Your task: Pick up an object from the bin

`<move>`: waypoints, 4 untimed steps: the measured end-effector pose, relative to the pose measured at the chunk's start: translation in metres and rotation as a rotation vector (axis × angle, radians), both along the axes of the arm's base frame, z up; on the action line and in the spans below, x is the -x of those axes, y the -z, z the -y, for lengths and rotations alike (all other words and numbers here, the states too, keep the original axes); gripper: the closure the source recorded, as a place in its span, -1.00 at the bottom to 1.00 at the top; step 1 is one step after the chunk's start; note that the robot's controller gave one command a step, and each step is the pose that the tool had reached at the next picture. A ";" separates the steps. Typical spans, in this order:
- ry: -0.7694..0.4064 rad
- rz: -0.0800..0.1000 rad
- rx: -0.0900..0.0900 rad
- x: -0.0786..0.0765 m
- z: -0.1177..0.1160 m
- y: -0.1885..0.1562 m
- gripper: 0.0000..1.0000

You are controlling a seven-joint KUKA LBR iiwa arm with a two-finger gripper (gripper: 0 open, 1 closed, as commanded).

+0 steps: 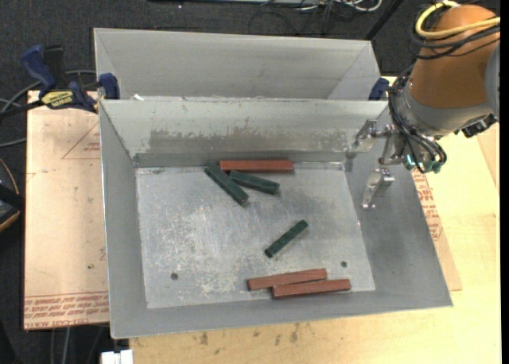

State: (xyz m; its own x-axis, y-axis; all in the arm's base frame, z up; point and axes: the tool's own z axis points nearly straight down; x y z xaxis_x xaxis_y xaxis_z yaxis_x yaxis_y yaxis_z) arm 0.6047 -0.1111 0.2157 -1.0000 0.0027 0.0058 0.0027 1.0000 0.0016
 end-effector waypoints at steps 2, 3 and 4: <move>-0.017 0.016 0.003 -0.005 -0.020 0.039 -1.00; -0.073 -0.008 -0.002 0.035 -0.061 0.058 -1.00; -0.101 0.022 0.002 0.016 -0.054 0.074 -1.00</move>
Offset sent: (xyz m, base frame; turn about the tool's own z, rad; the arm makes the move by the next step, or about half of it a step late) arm 0.0055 0.0642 -0.1343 -0.0497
